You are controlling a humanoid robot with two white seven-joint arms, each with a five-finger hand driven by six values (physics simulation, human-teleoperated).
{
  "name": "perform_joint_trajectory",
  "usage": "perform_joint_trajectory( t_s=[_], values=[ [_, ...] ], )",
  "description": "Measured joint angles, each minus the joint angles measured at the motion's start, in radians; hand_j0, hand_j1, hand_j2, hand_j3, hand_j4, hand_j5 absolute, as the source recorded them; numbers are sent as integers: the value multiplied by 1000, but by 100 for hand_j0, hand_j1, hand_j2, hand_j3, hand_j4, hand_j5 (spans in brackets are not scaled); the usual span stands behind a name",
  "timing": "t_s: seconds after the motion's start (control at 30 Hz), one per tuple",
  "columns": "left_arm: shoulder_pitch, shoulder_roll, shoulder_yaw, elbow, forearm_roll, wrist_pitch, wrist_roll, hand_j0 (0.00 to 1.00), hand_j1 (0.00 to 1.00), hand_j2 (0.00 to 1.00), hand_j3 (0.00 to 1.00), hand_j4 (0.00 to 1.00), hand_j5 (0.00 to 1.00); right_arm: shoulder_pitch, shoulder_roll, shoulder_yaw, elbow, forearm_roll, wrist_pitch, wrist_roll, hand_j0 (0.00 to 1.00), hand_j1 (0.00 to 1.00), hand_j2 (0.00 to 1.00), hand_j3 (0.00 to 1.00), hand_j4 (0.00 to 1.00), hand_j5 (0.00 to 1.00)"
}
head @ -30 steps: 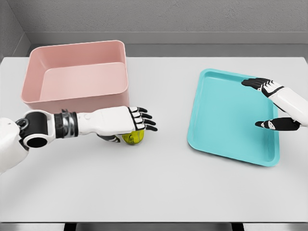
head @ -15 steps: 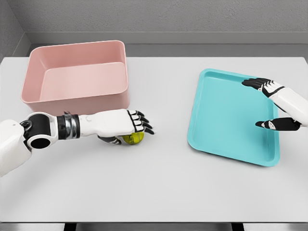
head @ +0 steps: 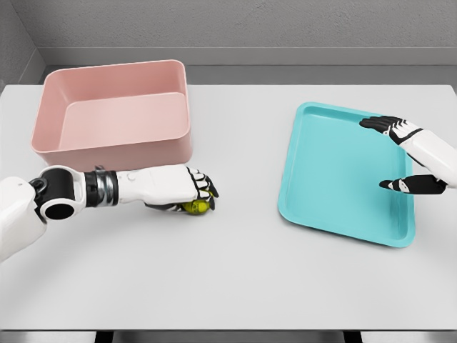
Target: Put the tennis from the blue tray into the pink basket with both arms
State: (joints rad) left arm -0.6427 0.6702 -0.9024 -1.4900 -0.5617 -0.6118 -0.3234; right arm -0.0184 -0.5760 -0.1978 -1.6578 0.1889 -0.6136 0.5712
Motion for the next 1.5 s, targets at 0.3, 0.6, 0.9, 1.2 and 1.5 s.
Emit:
perform_joint_trajectory(
  t_s=[0.3,0.6,0.9,1.2,1.5],
  values=[
    [-18,22,3,-67,60,-1,-2,56,56,56,56,56,56,0,0,0,0,0,0,0,100,100,100,100,100,100],
    [-41,57,41,-128,118,-1,-2,57,57,57,57,57,57,0,0,0,0,0,0,0,100,100,100,100,100,100],
    [-57,62,76,-137,150,-1,-2,57,57,57,57,57,57,0,0,0,0,0,0,0,100,100,100,100,100,100],
    [-77,69,128,-124,157,-1,-2,57,57,57,57,57,57,0,0,0,1,0,0,0,100,100,100,100,100,100],
    [-106,83,158,-58,197,-1,-2,57,57,57,57,57,57,0,0,0,2,0,0,0,100,100,100,100,100,100]
  ],
)
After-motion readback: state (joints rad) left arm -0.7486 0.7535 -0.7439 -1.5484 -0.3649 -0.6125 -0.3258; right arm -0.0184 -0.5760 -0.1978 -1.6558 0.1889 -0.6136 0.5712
